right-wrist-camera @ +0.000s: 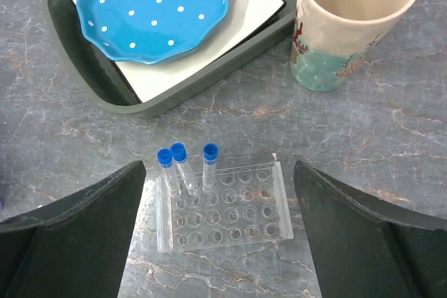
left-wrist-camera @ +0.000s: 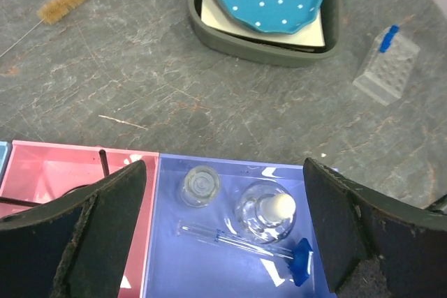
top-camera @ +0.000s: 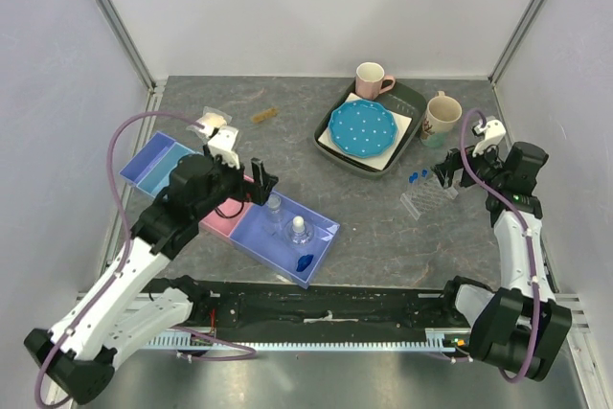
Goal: Organize the chemistry lab equipment
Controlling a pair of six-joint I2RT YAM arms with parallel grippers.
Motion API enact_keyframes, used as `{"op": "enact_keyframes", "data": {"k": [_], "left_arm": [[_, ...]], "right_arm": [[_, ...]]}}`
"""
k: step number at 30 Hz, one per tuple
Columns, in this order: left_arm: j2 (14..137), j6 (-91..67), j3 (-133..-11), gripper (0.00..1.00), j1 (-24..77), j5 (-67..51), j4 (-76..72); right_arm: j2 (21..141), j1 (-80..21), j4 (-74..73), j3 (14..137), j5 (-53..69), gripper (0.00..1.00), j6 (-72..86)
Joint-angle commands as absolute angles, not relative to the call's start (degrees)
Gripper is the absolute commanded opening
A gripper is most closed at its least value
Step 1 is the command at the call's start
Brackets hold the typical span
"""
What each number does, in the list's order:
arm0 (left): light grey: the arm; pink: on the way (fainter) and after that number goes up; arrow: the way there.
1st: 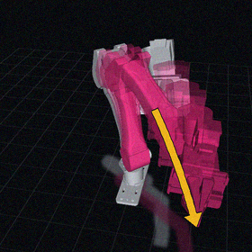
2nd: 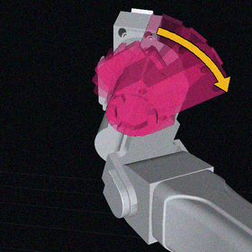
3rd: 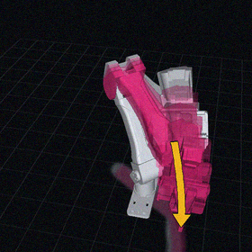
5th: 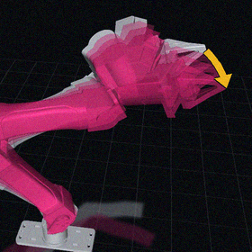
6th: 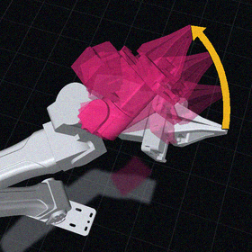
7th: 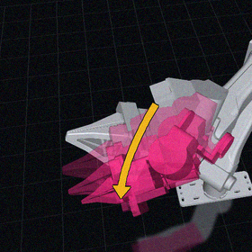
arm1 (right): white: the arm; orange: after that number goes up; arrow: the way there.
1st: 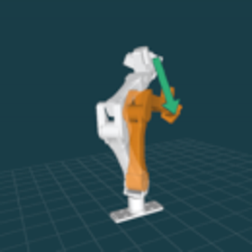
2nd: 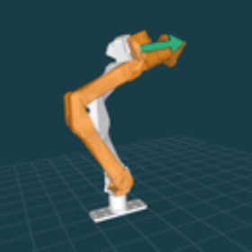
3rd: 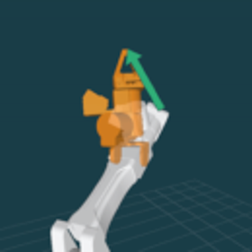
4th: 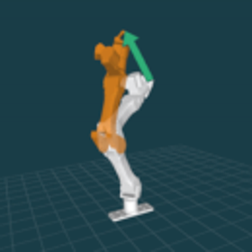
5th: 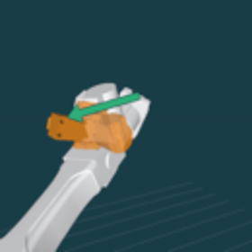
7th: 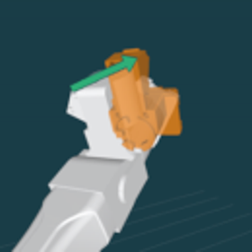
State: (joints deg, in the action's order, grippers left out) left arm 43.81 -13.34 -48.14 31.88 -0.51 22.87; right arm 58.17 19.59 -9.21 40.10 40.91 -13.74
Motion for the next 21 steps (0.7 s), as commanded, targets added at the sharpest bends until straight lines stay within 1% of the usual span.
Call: {"op": "enact_keyframes", "data": {"k": [1,6,8,9,10,11,14,17,21], "left_arm": [[51.84,-7.31,-53.43,1.00,31.20,2.10,22.15],[64.21,-2.65,-59.31,1.00,29.10,2.29,20.04],[67.75,-1.94,-61.86,0.99,26.99,1.24,20.21],[71.59,-1.85,-65.18,0.99,26.11,0.88,20.74],[73.11,-1.85,-66.87,0.99,24.19,0.27,21.18],[74.78,-1.93,-68.28,0.98,23.30,-1.13,21.44],[80.93,-2.72,-73.46,0.99,19.61,-2.37,22.67],[88.75,-5.44,-84.07,0.99,16.09,-5.71,26.88],[96.84,-2.82,-90.95,0.99,15.29,-4.75,28.64]], "right_arm": [[60.99,21.00,-10.80,42.36,44.20,0.95,-14.59],[65.99,21.09,-18.00,47.71,47.81,0.95,-20.11],[67.84,21.09,-26.60,53.22,47.20,0.95,-26.87],[69.50,21.09,-29.59,55.35,46.68,0.96,-29.24],[70.22,21.09,-35.45,57.37,46.58,0.96,-32.49],[71.62,21.09,-37.86,61.13,46.50,0.96,-36.78],[74.08,21.01,-45.86,66.95,46.49,0.96,-42.86],[76.02,20.83,-51.67,69.60,48.34,0.97,-47.70],[76.90,18.11,-53.44,69.44,47.82,0.98,-52.28]]}}
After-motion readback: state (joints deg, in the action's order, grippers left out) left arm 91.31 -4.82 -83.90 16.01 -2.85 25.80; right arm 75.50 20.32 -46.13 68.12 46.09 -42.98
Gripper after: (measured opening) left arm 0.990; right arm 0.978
